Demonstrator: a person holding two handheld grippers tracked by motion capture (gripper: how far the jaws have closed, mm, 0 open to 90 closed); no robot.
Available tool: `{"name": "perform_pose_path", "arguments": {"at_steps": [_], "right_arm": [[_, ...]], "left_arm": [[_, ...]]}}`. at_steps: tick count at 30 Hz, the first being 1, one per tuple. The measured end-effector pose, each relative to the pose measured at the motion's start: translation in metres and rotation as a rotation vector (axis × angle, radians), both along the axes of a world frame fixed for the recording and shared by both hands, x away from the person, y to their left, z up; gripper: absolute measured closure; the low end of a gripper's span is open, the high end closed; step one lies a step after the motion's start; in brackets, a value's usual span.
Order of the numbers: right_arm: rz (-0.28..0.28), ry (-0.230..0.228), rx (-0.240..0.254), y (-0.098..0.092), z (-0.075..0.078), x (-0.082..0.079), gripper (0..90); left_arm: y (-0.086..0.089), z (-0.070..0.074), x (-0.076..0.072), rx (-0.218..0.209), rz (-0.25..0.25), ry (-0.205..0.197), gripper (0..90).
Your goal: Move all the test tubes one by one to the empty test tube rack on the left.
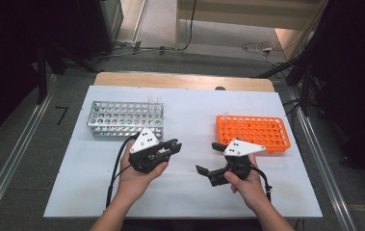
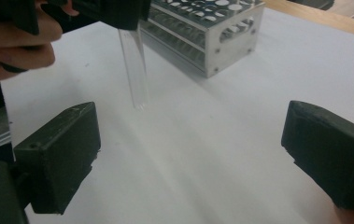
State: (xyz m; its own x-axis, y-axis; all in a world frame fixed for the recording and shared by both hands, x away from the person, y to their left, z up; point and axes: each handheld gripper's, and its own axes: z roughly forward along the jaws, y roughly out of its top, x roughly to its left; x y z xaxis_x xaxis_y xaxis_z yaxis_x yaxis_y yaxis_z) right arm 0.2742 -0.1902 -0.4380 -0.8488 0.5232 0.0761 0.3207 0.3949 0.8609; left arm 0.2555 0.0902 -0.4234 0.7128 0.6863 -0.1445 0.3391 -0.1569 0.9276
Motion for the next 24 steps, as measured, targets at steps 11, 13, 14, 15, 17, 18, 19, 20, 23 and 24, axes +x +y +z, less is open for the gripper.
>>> {"name": "perform_pose_path", "arguments": {"at_steps": [11, 13, 14, 15, 17, 18, 19, 20, 23, 24], "right_arm": [[-0.077, -0.006, 0.033, -0.049, -0.002, 0.000, 3.2], [-0.094, -0.009, 0.031, -0.058, -0.002, -0.001, 3.2], [-0.100, -0.007, 0.033, -0.062, -0.003, -0.002, 3.2], [-0.112, -0.006, 0.032, -0.067, -0.003, -0.003, 3.2], [-0.116, -0.007, 0.030, -0.070, -0.004, -0.003, 3.2], [-0.125, -0.005, 0.031, -0.073, -0.004, -0.003, 3.2], [-0.141, -0.005, 0.028, -0.081, -0.004, -0.003, 3.1], [-0.141, -0.005, 0.028, -0.081, -0.004, -0.003, 3.1], [-0.166, -0.006, 0.037, -0.093, -0.004, -0.004, 3.1], [-0.173, -0.005, 0.037, -0.097, -0.004, -0.004, 3.1]], "left_arm": [[0.008, -0.001, 0.008, 0.014, 0.033, 0.005, 76.0], [0.010, -0.001, 0.010, 0.015, 0.038, 0.006, 76.0], [0.010, -0.001, 0.010, 0.015, 0.038, 0.006, 76.0], [0.012, -0.001, 0.011, 0.015, 0.041, 0.009, 76.0], [0.014, -0.001, 0.013, 0.018, 0.046, 0.009, 76.0], [0.016, 0.000, 0.015, 0.016, 0.050, 0.009, 76.0], [0.018, 0.001, 0.017, 0.015, 0.054, 0.010, 76.0], [0.019, 0.001, 0.018, 0.017, 0.059, 0.008, 76.0], [0.022, 0.003, 0.022, 0.020, 0.067, 0.003, 76.0], [0.023, 0.004, 0.023, 0.019, 0.071, 0.003, 76.0]]}}
